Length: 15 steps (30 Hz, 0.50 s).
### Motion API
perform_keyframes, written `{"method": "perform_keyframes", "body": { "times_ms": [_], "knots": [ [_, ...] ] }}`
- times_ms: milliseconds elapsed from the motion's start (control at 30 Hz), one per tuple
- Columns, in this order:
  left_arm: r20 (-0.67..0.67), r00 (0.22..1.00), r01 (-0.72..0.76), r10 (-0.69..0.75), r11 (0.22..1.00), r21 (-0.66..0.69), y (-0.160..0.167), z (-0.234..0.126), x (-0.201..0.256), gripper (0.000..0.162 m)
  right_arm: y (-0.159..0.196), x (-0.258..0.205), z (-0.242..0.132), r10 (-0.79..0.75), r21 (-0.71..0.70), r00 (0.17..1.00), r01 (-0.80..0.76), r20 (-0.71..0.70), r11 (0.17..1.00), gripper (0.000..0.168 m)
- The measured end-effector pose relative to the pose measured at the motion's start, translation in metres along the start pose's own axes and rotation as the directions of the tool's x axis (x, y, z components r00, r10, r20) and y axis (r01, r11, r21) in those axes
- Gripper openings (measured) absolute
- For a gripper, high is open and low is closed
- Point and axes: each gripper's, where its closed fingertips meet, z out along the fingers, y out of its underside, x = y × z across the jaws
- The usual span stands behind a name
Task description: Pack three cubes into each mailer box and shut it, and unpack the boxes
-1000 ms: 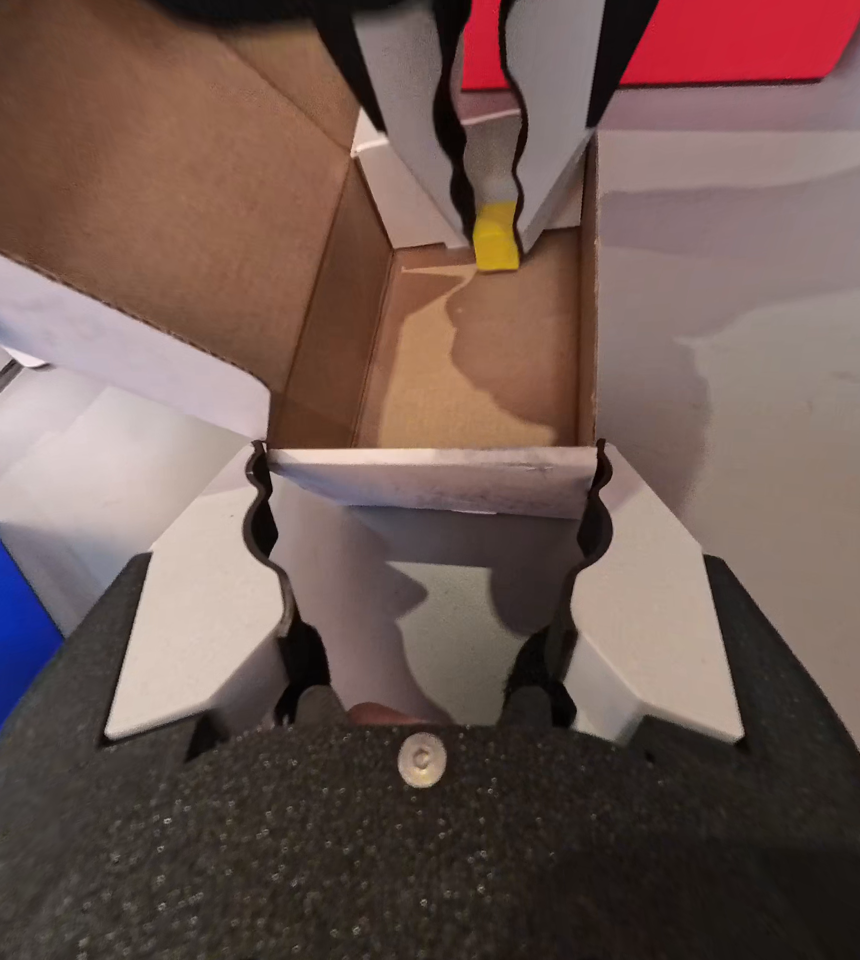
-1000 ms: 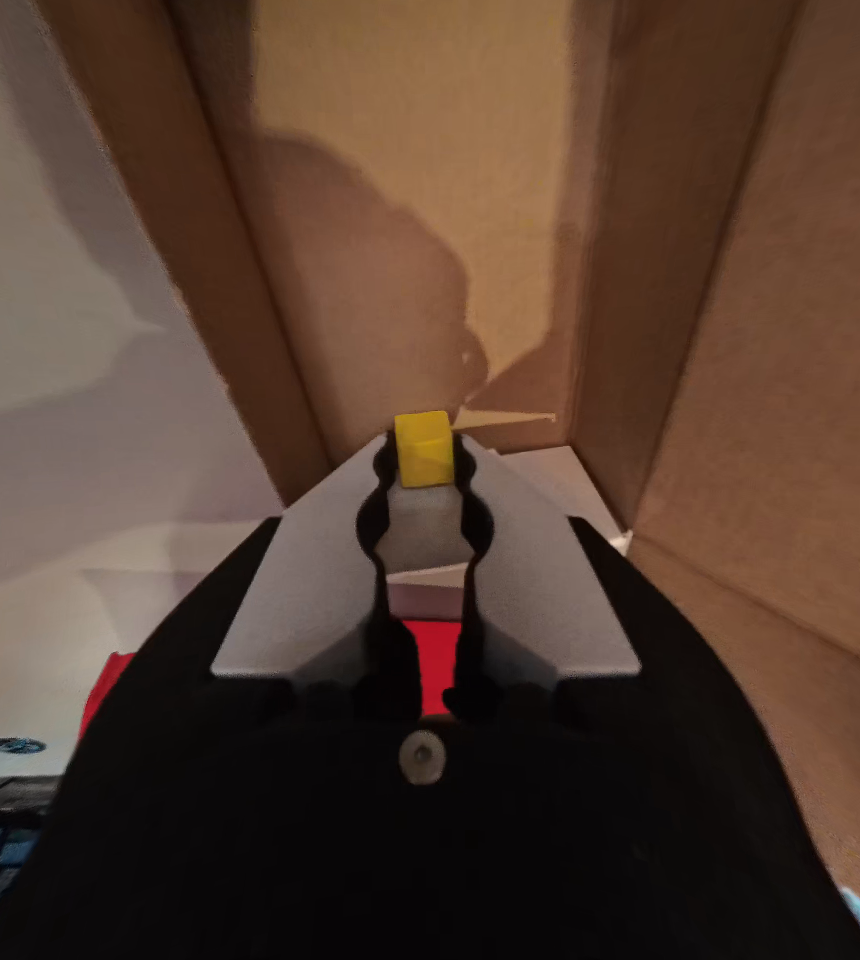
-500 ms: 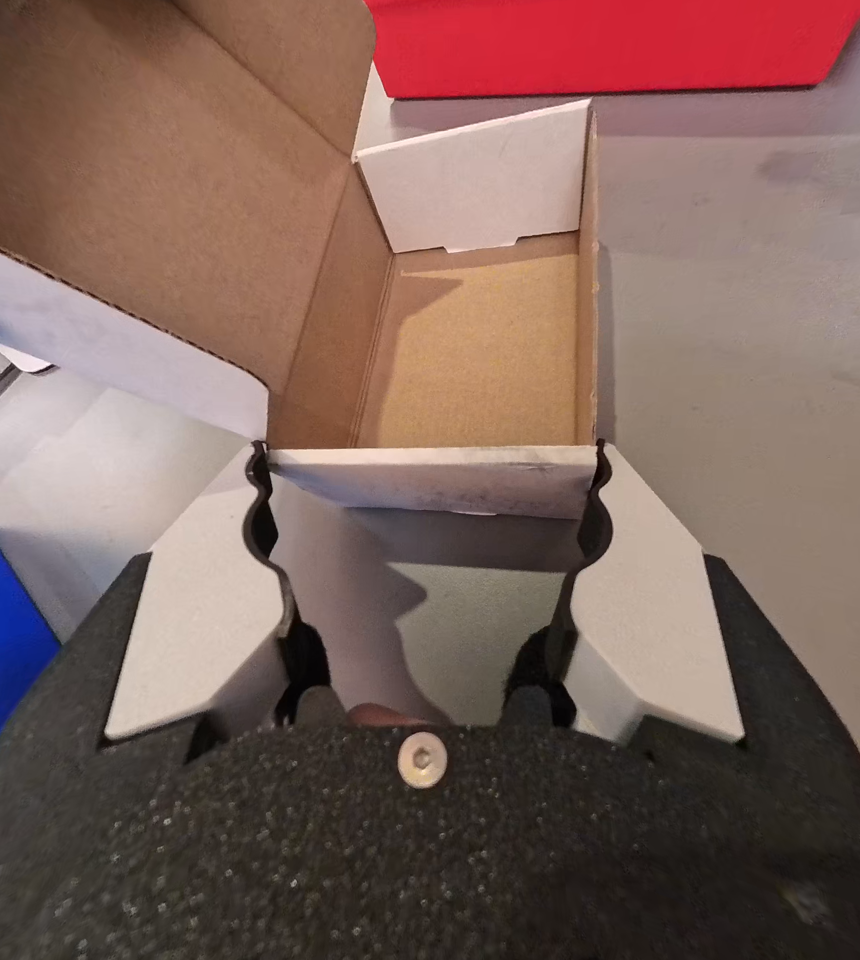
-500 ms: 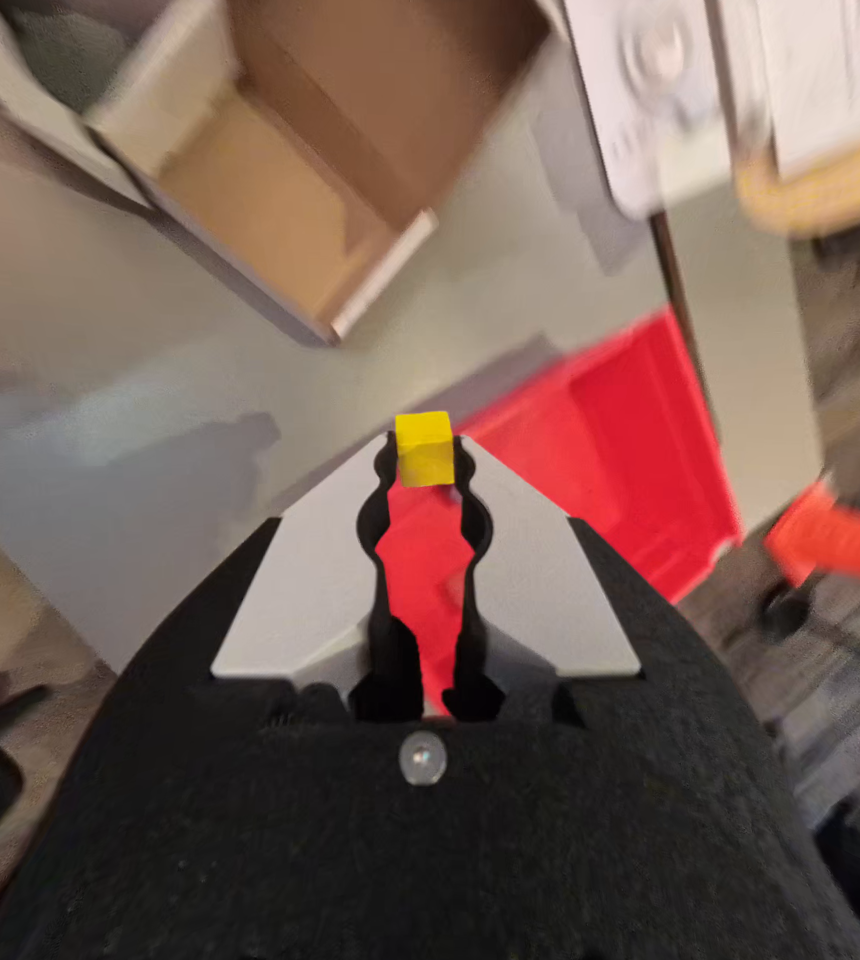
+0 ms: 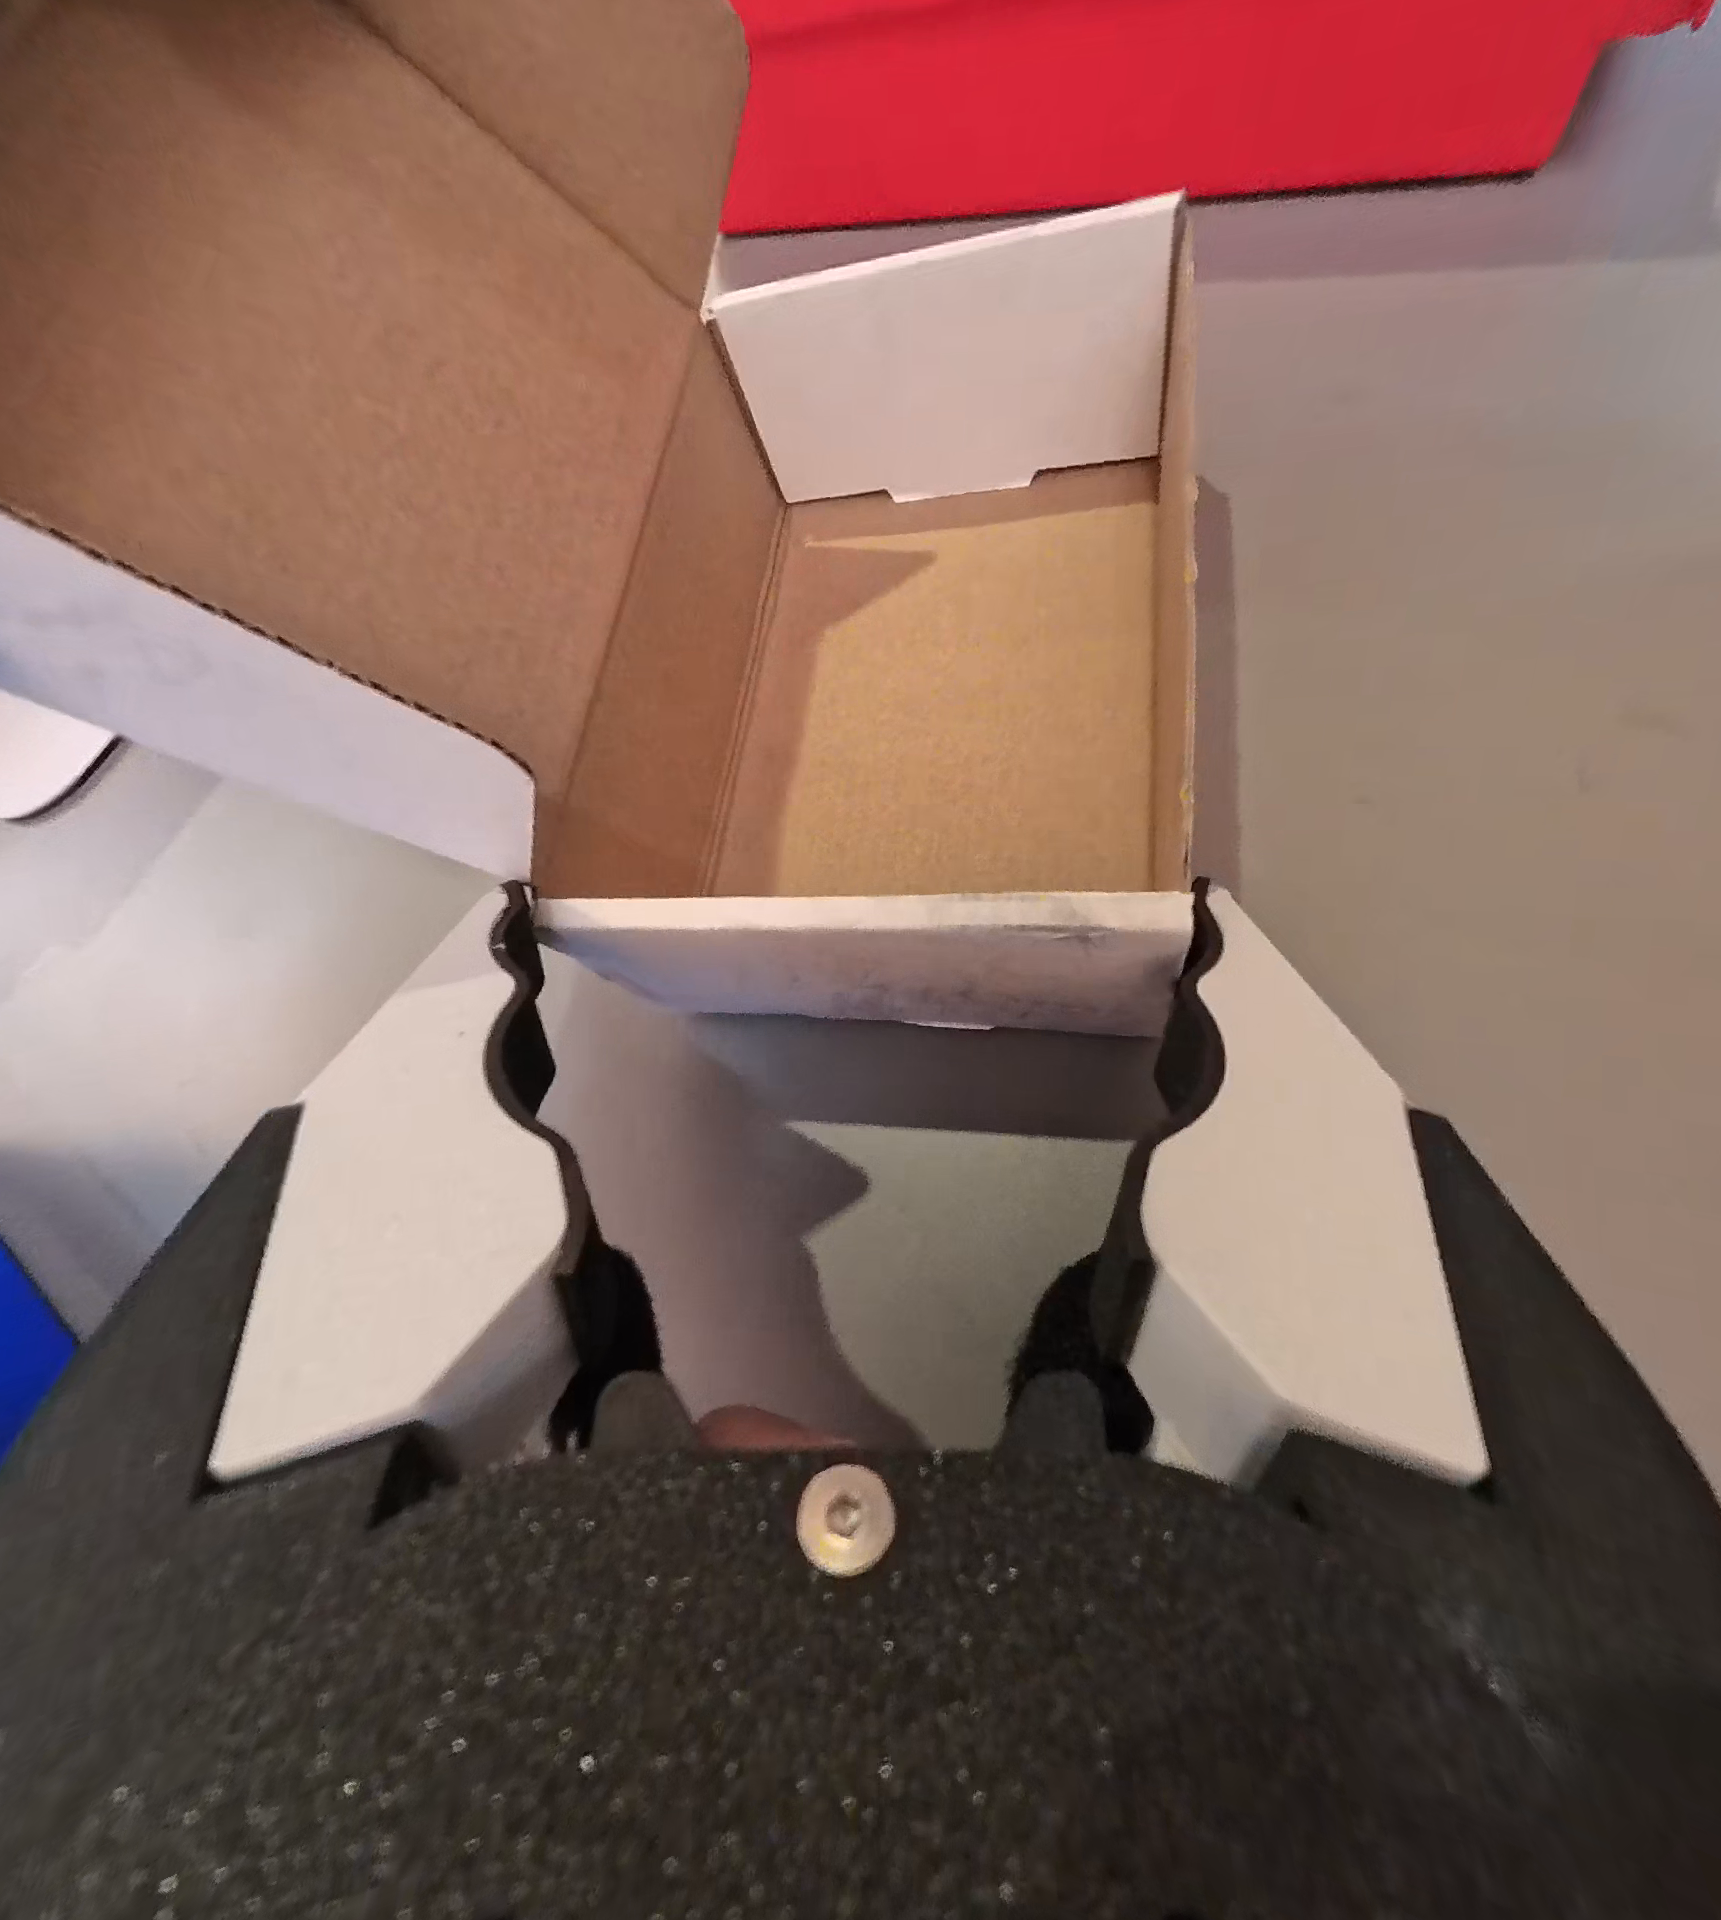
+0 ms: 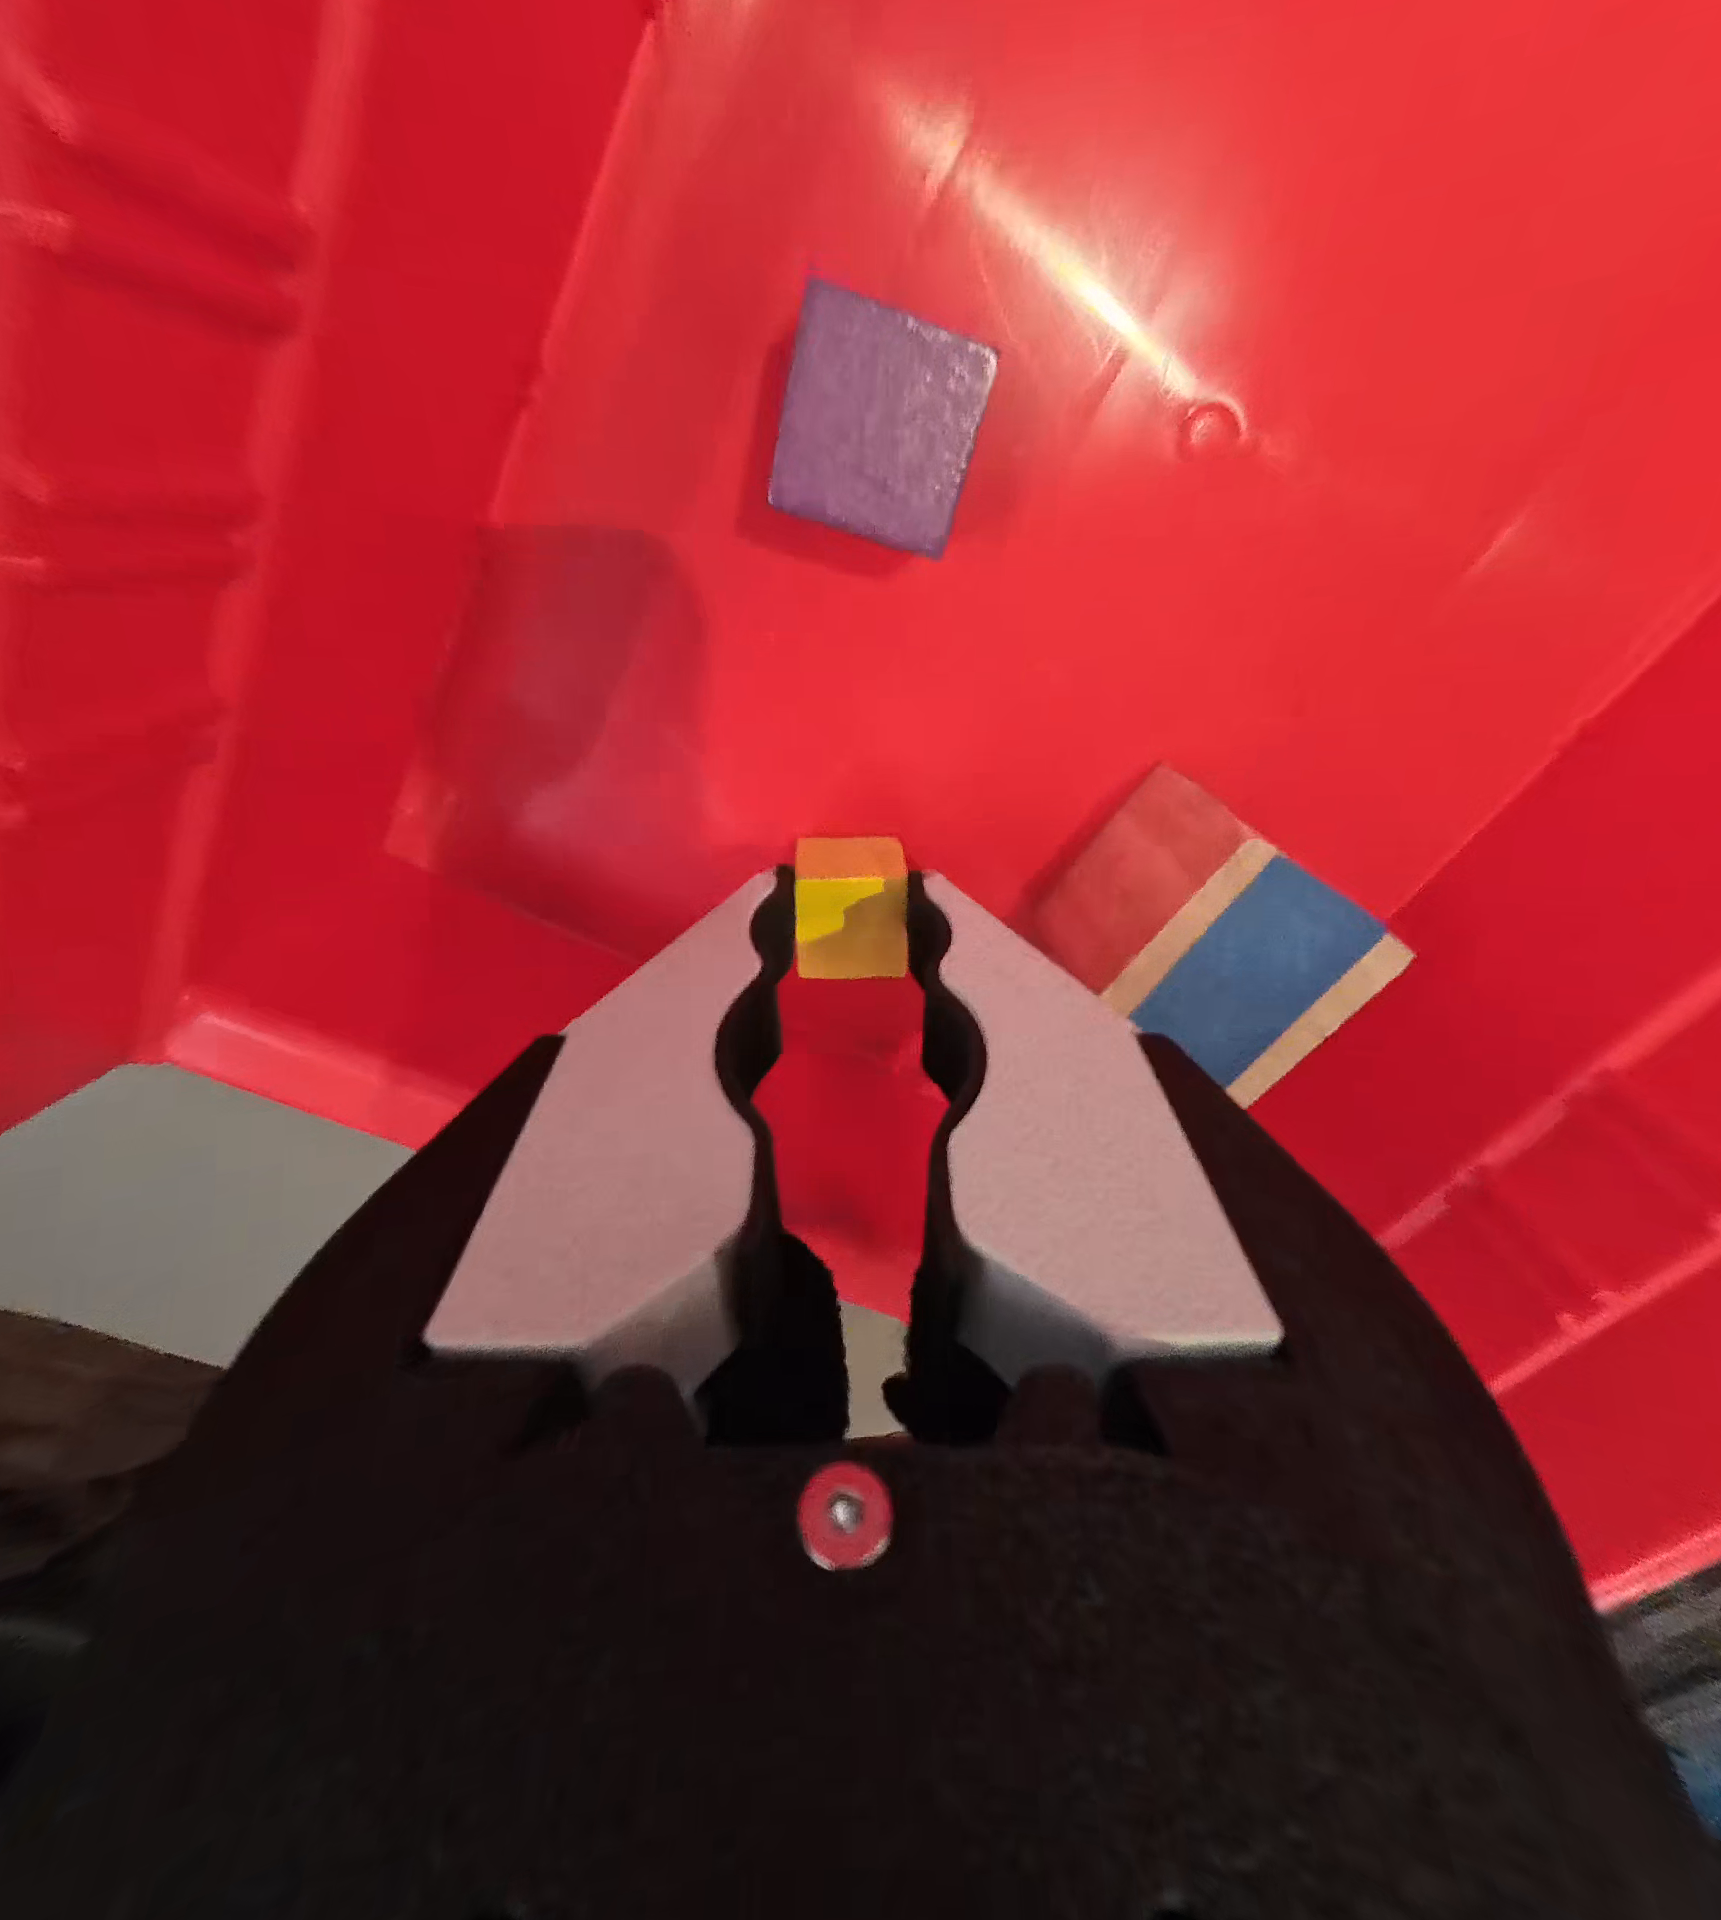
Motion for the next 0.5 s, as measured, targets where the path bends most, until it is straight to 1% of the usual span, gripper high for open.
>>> {"method": "perform_keyframes", "body": {
  "times_ms": [100, 167, 233, 300, 333, 367, 400, 433, 500],
  "knots": [
    [-0.028, 1.000, -0.008, 0.008, 1.000, 0.006, -0.001, 0.001, 0.002, 0.118, -0.002, 0.001, 0.001, -0.034, -0.007, 0.999, 0.034, -0.041, 0.999, 0.032],
    [-0.040, 0.999, -0.021, 0.021, 1.000, 0.009, -0.001, 0.001, 0.003, 0.118, -0.004, -0.002, -0.009, -0.051, 0.024, 0.998, 0.052, -0.040, 0.998, 0.040],
    [-0.056, 0.998, -0.041, 0.042, 0.999, 0.020, -0.003, -0.001, 0.007, 0.118, -0.014, -0.001, -0.037, -0.039, 0.121, 0.996, 0.048, -0.078, 0.991, 0.046],
    [-0.044, 0.997, -0.057, 0.058, 0.998, 0.019, -0.003, -0.002, 0.009, 0.119, -0.037, -0.009, -0.074, -0.009, 0.295, 0.995, 0.037, -0.097, 0.955, 0.051],
    [-0.036, 0.997, -0.071, 0.071, 0.997, 0.006, -0.001, -0.003, 0.011, 0.120, -0.053, -0.023, -0.094, -0.004, 0.413, 0.997, 0.037, -0.080, 0.910, 0.052],
    [-0.014, 0.997, -0.080, 0.080, 0.997, -0.009, -0.001, -0.005, 0.011, 0.121, -0.069, -0.048, -0.111, -0.035, 0.530, 0.999, 0.050, -0.038, 0.846, 0.051],
    [0.010, 0.996, -0.086, 0.086, 0.996, -0.026, 0.000, -0.008, 0.011, 0.121, -0.080, -0.081, -0.123, -0.099, 0.623, 0.995, 0.060, 0.029, 0.780, 0.048],
    [0.016, 0.996, -0.088, 0.089, 0.995, -0.038, 0.000, -0.014, 0.013, 0.121, -0.085, -0.114, -0.130, -0.172, 0.674, 0.981, 0.067, 0.090, 0.735, 0.044],
    [0.008, 0.997, -0.073, 0.074, 0.996, -0.055, 0.001, -0.026, 0.019, 0.118, -0.100, -0.157, -0.136, -0.248, 0.733, 0.958, 0.065, 0.144, 0.677, 0.044]
  ]
}}
